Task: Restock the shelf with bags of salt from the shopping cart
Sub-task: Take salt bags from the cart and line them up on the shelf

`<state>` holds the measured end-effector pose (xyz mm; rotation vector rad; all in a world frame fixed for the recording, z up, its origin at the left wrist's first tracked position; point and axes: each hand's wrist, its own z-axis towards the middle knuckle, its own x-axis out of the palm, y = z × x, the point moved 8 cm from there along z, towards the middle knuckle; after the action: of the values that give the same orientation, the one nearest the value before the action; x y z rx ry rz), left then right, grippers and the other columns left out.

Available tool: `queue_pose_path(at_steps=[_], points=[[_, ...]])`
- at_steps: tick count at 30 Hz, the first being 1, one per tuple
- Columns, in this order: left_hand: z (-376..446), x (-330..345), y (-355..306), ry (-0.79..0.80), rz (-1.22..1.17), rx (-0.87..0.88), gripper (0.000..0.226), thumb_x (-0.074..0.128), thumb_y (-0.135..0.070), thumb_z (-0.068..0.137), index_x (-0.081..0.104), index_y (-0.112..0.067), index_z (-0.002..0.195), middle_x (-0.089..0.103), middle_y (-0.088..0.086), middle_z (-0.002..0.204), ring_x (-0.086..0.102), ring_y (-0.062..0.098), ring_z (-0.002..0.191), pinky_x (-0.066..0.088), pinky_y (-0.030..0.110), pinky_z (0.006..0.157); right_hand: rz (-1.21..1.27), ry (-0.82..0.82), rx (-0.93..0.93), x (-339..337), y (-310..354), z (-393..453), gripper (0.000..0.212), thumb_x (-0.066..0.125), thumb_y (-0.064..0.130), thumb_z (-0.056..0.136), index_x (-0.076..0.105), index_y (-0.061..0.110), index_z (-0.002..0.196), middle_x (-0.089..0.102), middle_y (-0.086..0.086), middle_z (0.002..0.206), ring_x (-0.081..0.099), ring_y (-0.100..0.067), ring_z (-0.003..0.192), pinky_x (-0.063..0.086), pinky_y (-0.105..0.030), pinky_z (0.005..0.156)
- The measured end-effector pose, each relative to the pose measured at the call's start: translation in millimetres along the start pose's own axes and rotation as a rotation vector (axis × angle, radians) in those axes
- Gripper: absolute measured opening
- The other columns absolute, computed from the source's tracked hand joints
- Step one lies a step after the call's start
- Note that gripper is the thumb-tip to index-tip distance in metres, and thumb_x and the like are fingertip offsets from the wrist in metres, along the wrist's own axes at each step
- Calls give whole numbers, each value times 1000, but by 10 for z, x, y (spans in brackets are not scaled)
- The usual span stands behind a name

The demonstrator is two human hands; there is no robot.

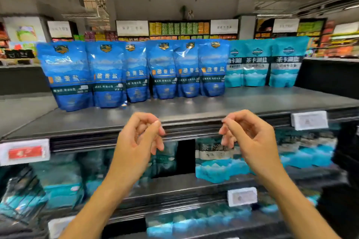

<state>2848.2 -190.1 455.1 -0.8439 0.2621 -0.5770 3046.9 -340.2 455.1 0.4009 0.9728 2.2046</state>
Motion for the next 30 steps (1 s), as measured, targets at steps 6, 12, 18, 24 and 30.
queue_pose_path(at_steps=[6,12,18,24,30], points=[[-434,1584,618,260,-180,-172,14,57,-25,89,57,-11,90,64,3,72,53,18,51,41,24,43,-90,-251,157,-1306,-262,-863,13,59,4,91,57,-6,84,65,-11,66,58,-21,50,47,-28,49],[-1317,3245,1069,600,-280,-381,9,54,-12,95,54,-6,88,63,1,68,51,13,45,39,18,43,-292,-551,335,-2633,-364,-2012,10,59,1,93,61,-3,84,66,-9,65,59,-15,51,48,-20,51],[-2563,4700,1431,1050,-203,-545,13,51,-5,97,57,-13,88,63,1,70,52,11,46,37,17,41,-446,-954,505,-3881,-212,-3429,13,59,6,96,65,5,85,68,-9,69,61,-20,56,46,-26,48],[-4037,5872,1862,1425,-7,-624,7,52,-7,97,53,-10,90,61,13,81,57,9,52,40,13,41,-568,-1266,793,-4882,-423,-5073,16,58,8,97,64,-3,87,67,-12,70,59,-7,51,47,-21,50],[-5624,6553,2980,1616,318,-891,26,42,-5,102,50,-11,78,51,8,61,51,7,38,40,18,41,-573,-1353,1297,-5447,-1308,-6853,23,55,11,98,66,-4,85,69,-27,86,61,-27,78,49,-44,74]])
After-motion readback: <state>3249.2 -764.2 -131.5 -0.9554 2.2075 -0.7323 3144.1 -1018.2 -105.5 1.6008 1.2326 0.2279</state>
